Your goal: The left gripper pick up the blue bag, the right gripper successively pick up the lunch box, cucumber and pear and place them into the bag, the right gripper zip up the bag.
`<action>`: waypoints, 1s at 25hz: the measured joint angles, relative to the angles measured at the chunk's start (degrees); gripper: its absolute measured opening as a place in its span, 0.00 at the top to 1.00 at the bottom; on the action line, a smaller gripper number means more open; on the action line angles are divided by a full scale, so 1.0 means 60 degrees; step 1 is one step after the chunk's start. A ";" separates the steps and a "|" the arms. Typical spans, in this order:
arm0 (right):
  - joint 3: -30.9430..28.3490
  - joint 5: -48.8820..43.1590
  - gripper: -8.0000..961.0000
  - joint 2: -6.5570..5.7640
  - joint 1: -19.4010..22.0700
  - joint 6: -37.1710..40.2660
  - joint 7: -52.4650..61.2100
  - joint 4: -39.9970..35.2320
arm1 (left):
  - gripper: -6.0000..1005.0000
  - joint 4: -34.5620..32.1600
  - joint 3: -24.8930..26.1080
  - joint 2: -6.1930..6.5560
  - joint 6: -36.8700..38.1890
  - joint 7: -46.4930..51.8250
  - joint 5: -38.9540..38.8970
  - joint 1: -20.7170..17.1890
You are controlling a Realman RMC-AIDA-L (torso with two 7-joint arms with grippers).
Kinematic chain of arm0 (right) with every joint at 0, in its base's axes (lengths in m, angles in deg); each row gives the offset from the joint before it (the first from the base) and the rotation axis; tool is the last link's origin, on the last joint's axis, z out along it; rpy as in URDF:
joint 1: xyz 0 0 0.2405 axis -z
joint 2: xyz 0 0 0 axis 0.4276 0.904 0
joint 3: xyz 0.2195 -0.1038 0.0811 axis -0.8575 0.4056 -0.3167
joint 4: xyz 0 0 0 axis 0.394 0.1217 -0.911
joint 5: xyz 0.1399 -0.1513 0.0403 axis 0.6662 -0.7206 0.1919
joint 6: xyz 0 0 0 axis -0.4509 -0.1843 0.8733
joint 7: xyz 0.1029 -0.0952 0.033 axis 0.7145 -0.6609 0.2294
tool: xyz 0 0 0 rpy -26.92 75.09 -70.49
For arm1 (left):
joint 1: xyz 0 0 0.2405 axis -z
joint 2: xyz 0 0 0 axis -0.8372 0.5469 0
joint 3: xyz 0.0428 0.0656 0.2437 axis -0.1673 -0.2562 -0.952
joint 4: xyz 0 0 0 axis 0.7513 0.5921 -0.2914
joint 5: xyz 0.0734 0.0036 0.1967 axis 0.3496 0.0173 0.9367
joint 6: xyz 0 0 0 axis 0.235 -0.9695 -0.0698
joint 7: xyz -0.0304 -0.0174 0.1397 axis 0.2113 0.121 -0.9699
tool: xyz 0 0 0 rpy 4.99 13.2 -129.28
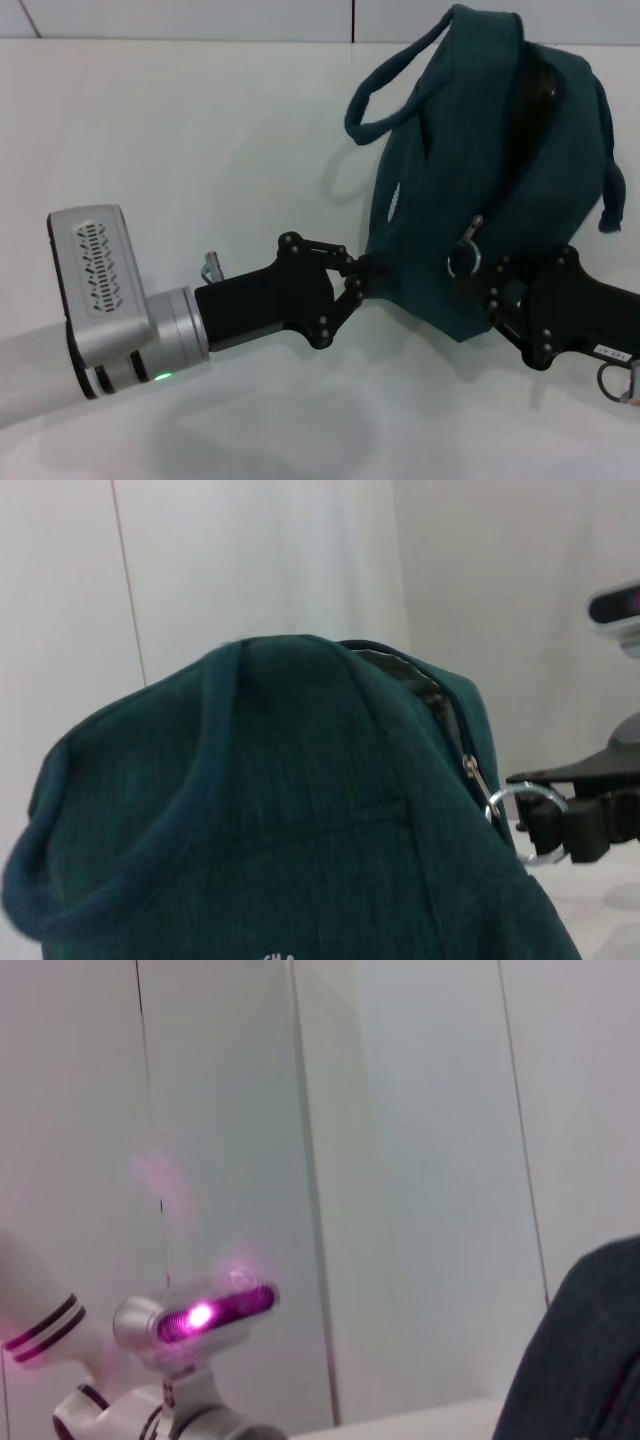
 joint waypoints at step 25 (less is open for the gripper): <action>0.0069 0.3012 0.95 0.0046 0.0008 0.0891 -0.1757 0.0100 | 0.95 -0.0074 -0.0347 0.0000 -0.0318 -0.0103 0.0088 0.0171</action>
